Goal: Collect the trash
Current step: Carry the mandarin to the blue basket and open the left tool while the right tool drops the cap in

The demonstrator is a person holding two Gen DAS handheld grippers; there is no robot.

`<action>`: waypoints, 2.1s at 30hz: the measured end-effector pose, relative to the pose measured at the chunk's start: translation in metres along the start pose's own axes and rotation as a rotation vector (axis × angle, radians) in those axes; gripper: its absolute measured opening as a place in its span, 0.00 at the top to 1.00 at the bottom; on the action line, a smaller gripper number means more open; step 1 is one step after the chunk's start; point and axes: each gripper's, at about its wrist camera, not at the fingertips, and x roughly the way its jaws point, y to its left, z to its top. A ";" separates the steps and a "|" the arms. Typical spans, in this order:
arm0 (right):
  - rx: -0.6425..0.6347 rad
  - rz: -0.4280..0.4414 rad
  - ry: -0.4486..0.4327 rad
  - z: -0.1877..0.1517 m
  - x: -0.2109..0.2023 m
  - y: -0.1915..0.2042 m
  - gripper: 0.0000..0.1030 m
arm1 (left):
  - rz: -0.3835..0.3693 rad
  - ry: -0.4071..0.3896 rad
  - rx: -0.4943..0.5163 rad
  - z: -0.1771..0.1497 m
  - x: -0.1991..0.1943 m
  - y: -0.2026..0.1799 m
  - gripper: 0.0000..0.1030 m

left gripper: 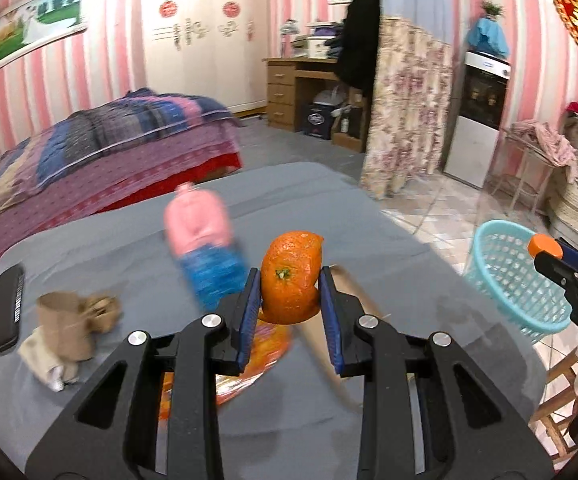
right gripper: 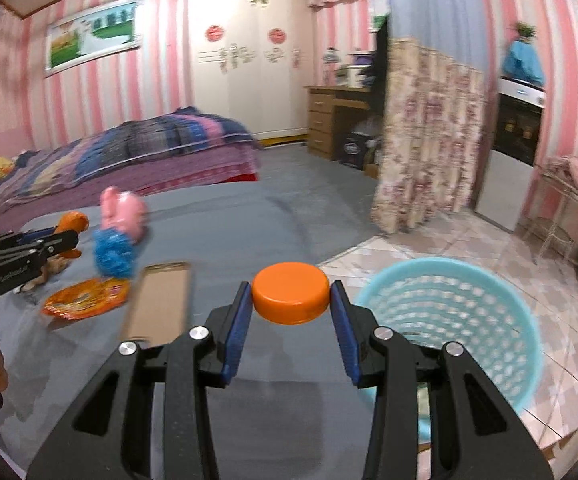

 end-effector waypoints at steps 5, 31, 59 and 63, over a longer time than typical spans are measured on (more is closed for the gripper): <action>0.066 -0.078 0.010 0.002 -0.001 -0.042 0.61 | -0.076 -0.020 0.040 0.013 0.008 -0.043 0.73; 0.276 -0.261 0.070 -0.029 0.005 -0.185 0.61 | -0.341 0.076 0.217 0.010 0.072 -0.225 0.73; 0.241 -0.266 0.108 -0.031 0.038 -0.157 0.61 | -0.233 0.043 0.199 0.025 0.105 -0.204 0.10; 0.207 -0.266 0.122 -0.028 0.051 -0.141 0.61 | -0.201 0.032 0.174 0.029 0.102 -0.185 0.08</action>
